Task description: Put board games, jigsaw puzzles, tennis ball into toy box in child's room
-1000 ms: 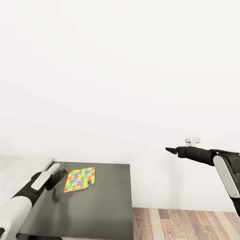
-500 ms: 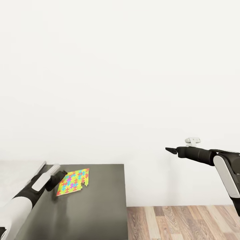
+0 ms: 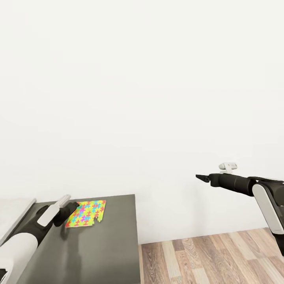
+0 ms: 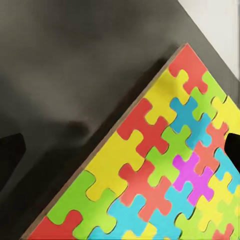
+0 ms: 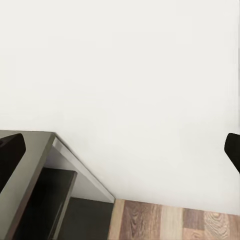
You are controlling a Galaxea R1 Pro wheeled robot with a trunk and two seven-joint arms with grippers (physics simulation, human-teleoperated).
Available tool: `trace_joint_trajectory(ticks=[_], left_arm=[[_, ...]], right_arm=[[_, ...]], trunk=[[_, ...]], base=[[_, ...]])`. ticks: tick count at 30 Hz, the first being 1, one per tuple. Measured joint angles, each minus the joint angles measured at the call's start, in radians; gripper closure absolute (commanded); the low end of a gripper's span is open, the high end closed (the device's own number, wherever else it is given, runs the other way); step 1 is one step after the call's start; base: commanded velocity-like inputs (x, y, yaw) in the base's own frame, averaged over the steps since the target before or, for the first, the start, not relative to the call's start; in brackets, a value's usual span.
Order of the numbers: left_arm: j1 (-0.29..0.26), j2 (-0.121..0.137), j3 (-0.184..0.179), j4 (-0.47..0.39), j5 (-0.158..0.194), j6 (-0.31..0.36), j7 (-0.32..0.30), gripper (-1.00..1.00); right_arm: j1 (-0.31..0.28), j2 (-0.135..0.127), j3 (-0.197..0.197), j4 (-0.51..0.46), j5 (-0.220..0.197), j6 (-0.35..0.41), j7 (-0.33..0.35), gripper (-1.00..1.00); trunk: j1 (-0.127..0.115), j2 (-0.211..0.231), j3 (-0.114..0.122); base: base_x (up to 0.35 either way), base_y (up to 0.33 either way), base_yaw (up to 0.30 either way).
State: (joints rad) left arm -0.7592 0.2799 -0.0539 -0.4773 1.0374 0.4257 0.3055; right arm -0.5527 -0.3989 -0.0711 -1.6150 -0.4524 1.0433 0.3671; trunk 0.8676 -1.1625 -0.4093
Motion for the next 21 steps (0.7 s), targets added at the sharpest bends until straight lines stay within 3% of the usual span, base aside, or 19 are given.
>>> trace_joint_trajectory(ticks=[2,6,9,15,21], left_arm=[[0.001,-0.022,0.001,-0.012,0.005,0.000,-0.006,-1.00],[0.001,-0.024,0.001,-0.008,0.006,0.002,-0.032,-1.00],[0.002,-0.026,0.001,-0.010,0.027,0.006,-0.047,-1.00],[0.002,-0.034,0.001,-0.013,0.028,0.010,-0.054,-1.00],[0.001,-0.044,0.000,-0.016,0.028,0.010,-0.055,-1.00]], right_arm=[[0.000,0.000,0.000,0.000,0.000,0.000,0.000,-1.00],[0.000,0.001,0.000,0.000,0.000,0.000,0.000,-1.00],[0.000,0.001,0.000,0.000,0.001,0.000,0.000,-1.00],[0.000,0.002,0.001,0.000,0.001,0.000,0.000,-1.00],[0.000,0.002,0.002,0.000,0.001,0.000,0.000,-1.00]], trunk=[[0.000,0.000,0.000],[0.000,0.000,0.000],[0.000,0.000,0.000],[0.000,0.000,0.000],[0.000,0.000,0.000]], base=[[0.000,0.000,-0.025],[0.000,-0.009,-0.011],[0.000,-0.153,-0.003],[0.000,-0.232,-0.001],[0.000,-0.065,0.000]])
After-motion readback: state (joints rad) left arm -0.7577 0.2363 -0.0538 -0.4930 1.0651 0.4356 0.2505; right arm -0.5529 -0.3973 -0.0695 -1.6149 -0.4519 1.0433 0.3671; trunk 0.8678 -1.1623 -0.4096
